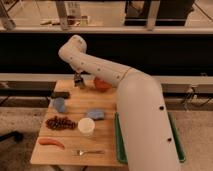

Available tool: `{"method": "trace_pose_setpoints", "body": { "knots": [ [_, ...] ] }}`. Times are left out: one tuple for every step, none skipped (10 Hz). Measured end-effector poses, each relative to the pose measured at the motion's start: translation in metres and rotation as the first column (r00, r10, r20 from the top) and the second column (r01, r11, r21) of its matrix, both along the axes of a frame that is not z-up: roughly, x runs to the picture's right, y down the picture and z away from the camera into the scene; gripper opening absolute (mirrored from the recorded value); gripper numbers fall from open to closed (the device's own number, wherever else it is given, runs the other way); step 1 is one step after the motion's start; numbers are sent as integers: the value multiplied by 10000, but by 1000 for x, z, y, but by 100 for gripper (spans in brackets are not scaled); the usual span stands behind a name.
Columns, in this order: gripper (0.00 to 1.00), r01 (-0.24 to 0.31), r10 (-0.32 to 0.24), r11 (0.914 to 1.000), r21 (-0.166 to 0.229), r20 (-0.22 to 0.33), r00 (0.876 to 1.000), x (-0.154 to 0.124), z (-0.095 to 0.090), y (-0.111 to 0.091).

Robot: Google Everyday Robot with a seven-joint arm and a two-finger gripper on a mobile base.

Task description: Place brush in metal cup

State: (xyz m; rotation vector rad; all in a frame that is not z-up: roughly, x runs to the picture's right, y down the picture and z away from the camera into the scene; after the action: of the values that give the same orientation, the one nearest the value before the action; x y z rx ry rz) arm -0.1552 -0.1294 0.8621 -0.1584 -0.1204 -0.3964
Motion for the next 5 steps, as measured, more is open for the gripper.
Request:
{"method": "trace_pose_setpoints", "body": {
  "knots": [
    [14,-1,1,10000,0,0,10000,0,0,0],
    [26,-2,2,10000,0,-2,10000,0,0,0],
    [34,-2,2,10000,0,-2,10000,0,0,0],
    [44,-2,2,10000,0,-2,10000,0,0,0],
    [56,-2,2,10000,-2,-3,10000,0,0,0]
  ]
}}
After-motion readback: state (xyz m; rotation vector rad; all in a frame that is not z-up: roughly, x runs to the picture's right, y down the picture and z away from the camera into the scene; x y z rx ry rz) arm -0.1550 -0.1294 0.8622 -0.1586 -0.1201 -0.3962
